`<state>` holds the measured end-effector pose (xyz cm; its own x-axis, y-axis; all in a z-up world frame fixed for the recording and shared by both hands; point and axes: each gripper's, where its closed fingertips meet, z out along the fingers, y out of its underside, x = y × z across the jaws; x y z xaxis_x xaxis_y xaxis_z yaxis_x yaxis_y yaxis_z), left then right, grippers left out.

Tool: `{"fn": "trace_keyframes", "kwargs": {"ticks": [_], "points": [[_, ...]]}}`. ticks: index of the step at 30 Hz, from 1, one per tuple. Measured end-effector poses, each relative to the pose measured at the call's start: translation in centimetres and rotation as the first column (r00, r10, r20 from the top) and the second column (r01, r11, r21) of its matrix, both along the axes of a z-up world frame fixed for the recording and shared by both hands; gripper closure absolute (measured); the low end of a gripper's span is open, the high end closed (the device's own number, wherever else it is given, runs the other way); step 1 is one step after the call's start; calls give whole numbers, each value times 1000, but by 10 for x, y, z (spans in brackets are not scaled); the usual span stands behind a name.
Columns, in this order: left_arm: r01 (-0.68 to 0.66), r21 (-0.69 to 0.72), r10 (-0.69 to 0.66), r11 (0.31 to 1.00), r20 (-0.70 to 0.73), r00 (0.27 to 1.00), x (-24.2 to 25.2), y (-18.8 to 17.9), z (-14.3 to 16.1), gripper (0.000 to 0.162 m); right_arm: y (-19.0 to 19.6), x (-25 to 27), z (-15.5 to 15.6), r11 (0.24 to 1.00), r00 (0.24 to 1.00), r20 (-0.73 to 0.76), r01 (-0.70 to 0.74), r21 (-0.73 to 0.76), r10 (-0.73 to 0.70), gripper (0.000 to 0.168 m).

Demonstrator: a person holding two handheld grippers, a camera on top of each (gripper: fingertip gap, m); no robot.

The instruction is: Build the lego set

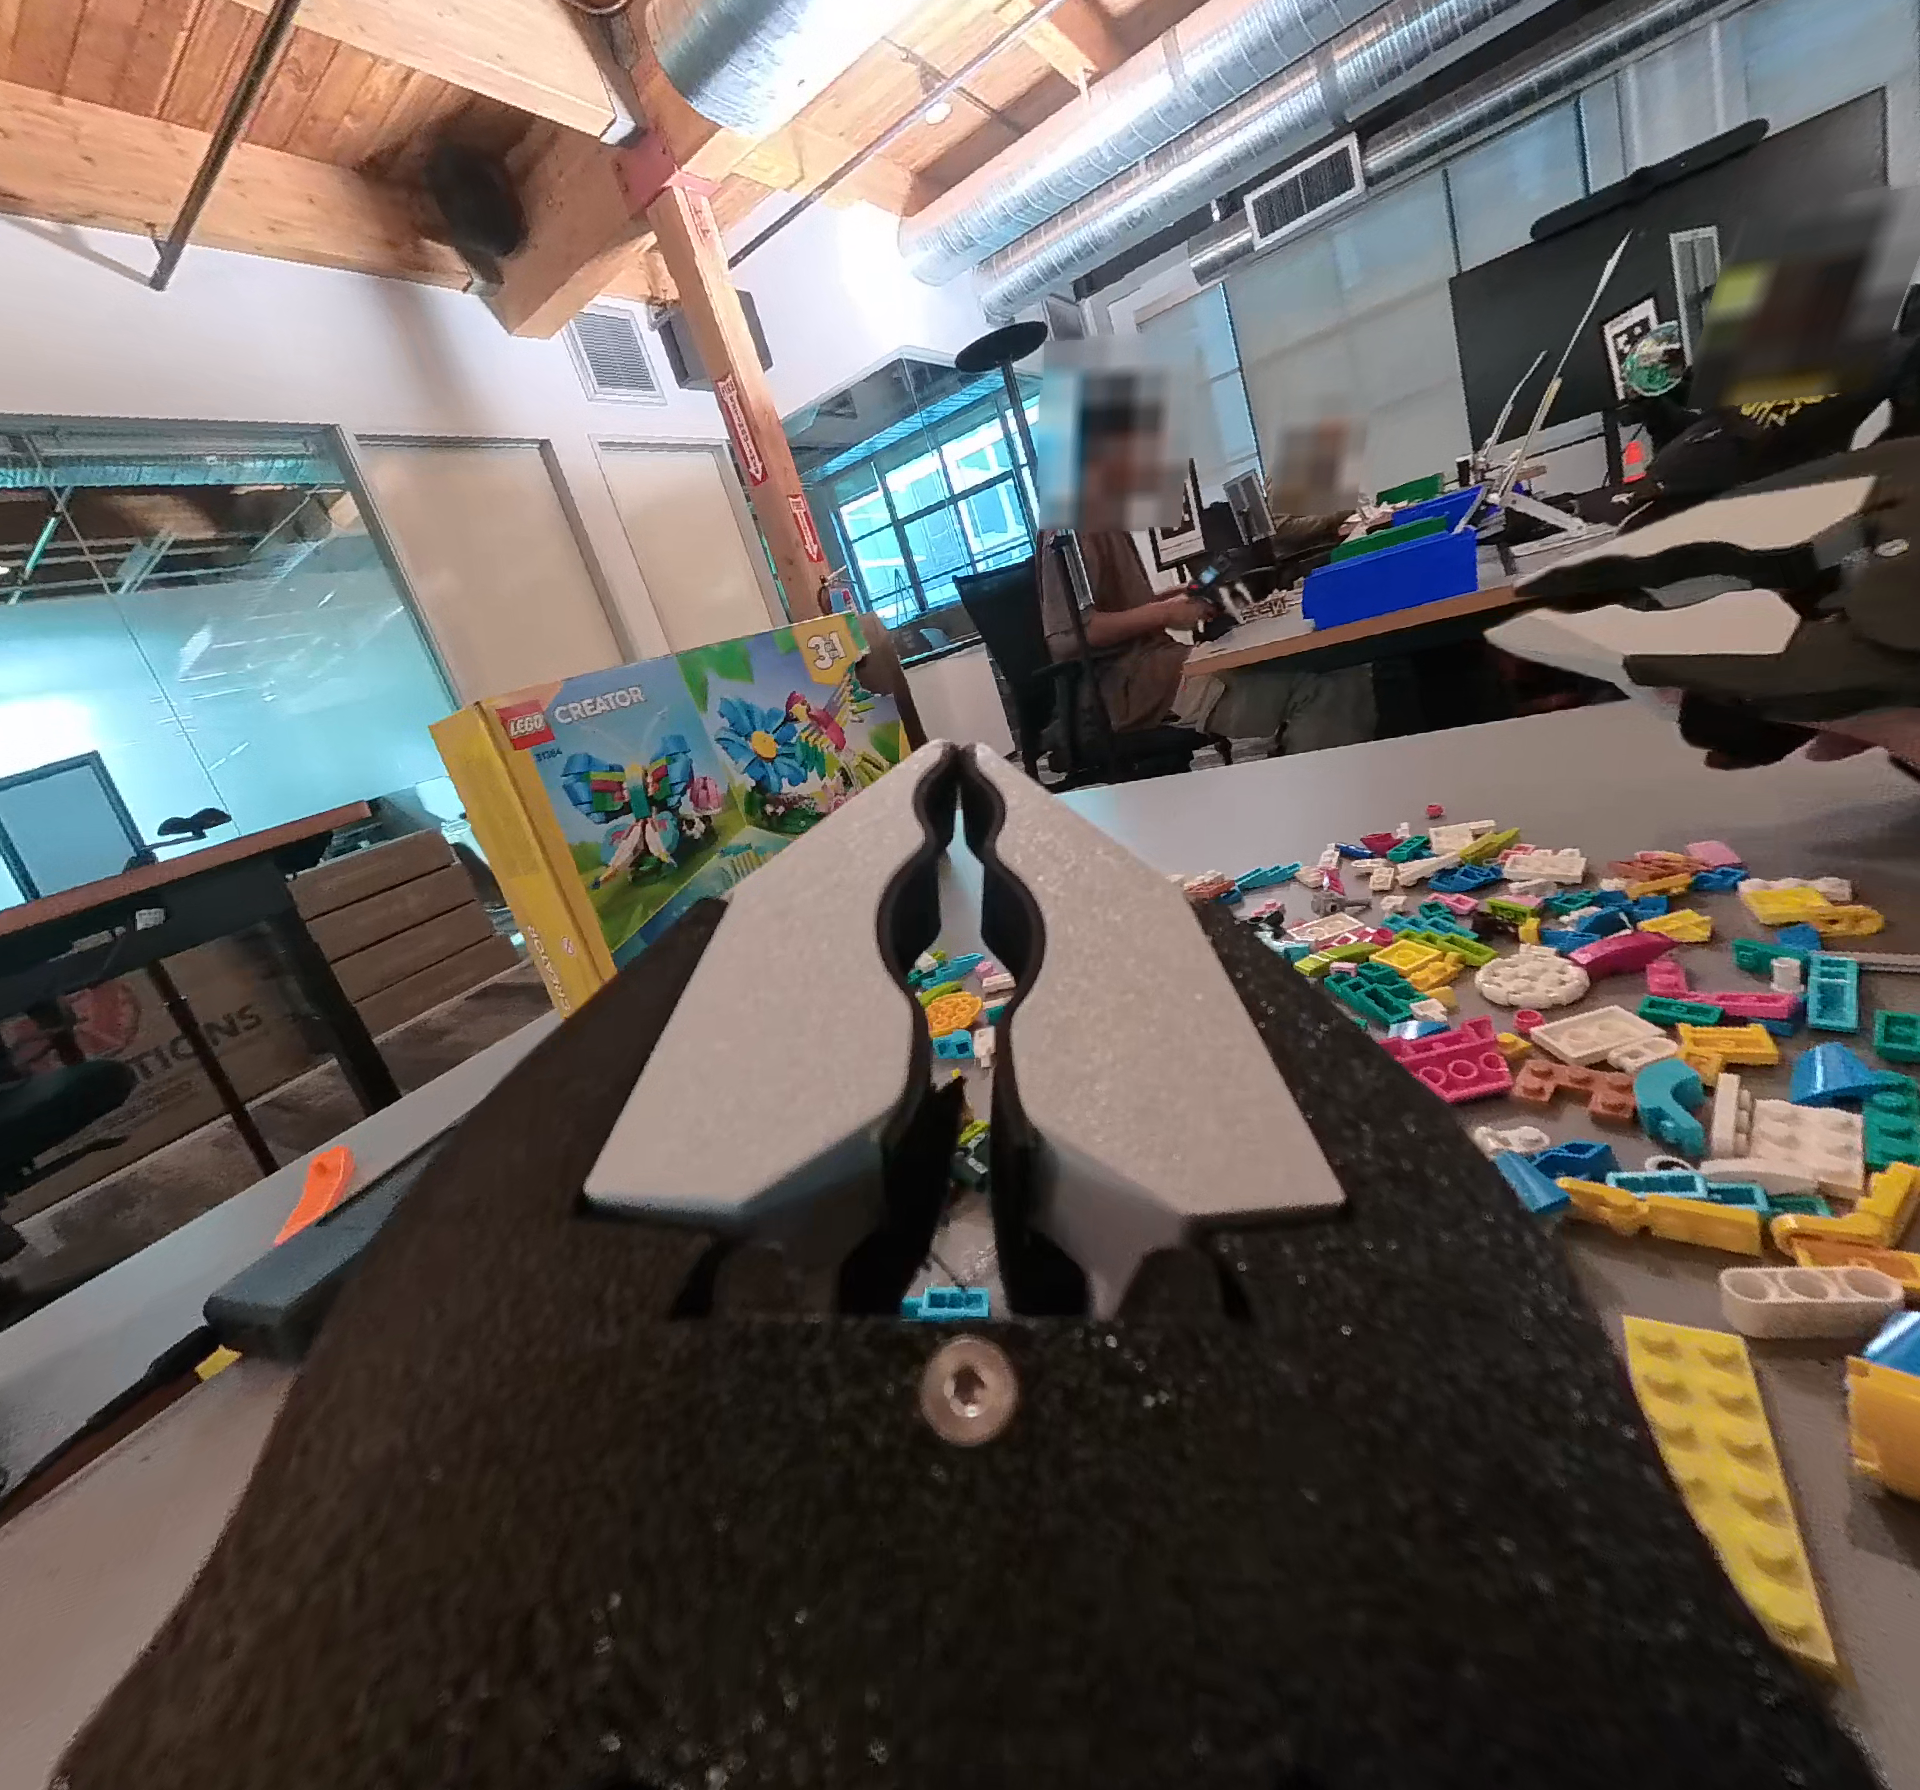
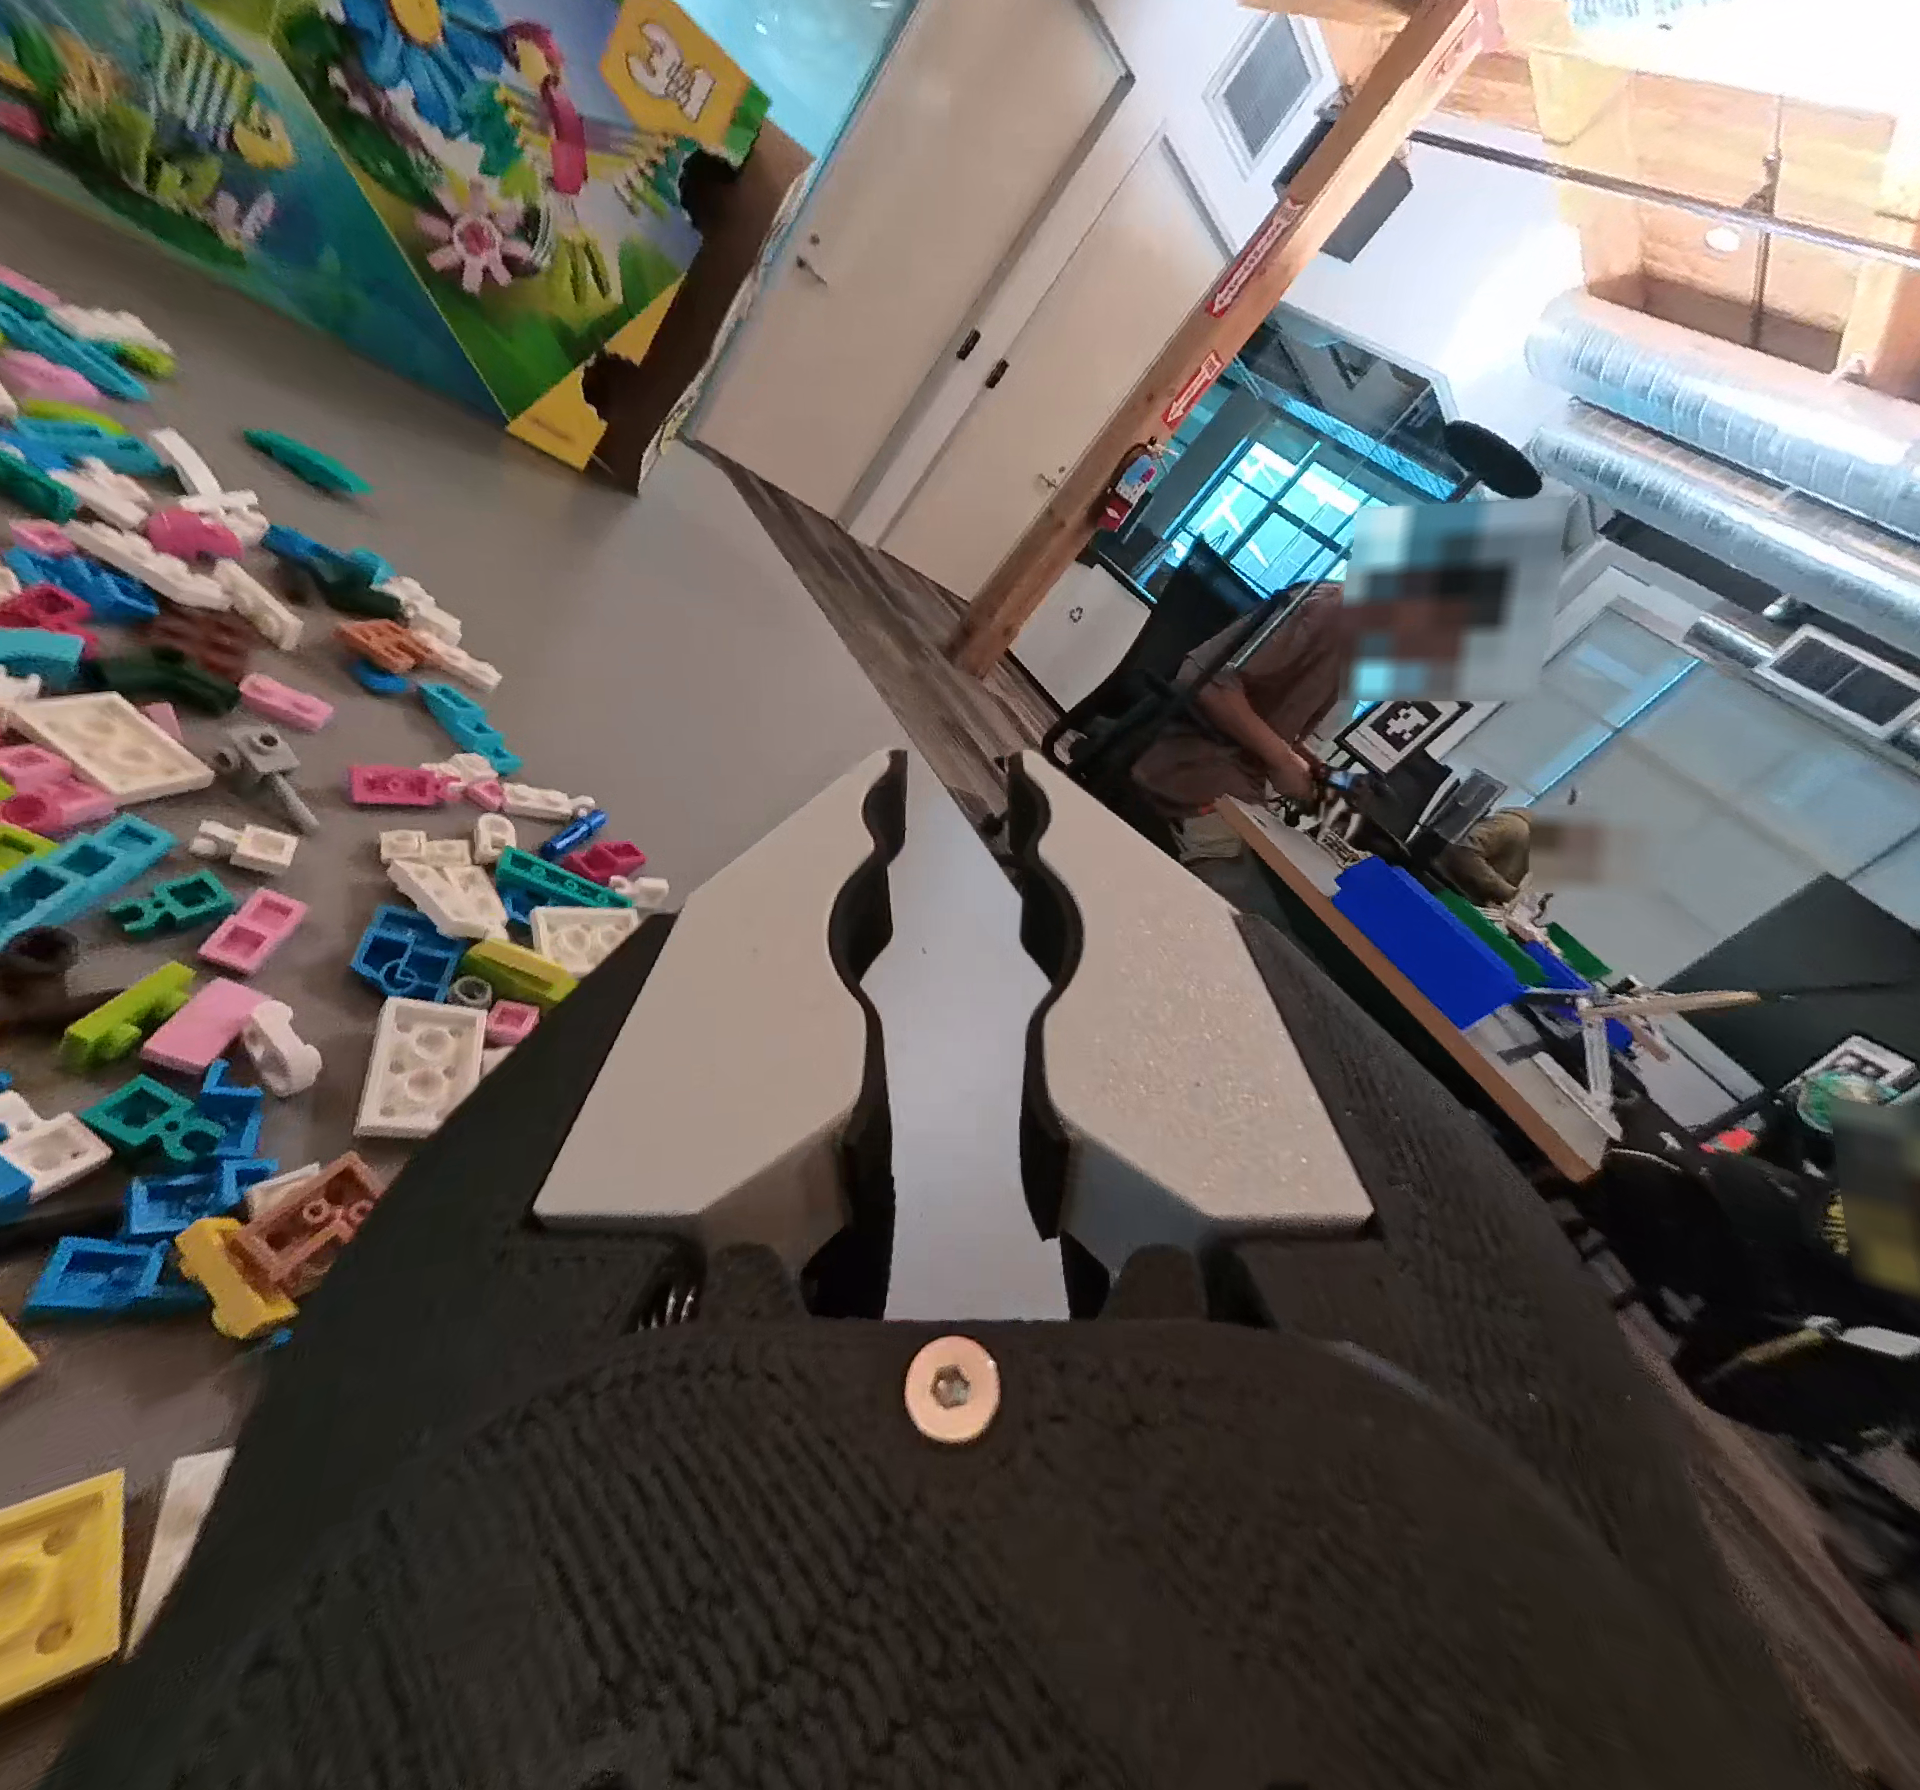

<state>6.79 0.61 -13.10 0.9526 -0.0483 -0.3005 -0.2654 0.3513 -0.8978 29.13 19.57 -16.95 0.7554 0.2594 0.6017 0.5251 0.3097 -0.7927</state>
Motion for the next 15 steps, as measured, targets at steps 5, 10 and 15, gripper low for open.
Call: {"fn": "trace_keyframes", "kwargs": {"ticks": [5,10,15], "points": [[0,7,0,1000,-49,999,8,-2,0,162,6,0,-5,1000,999,39,-3,-5,3,152],[-17,12,18,1000,-58,998,13,-7,1,162,3,-1,0,999,999,-16,-33,0,33,155],[-93,26,96,995,-132,987,24,-15,2,162,-12,-18,3,961,959,-79,-275,-36,272,159]]}}
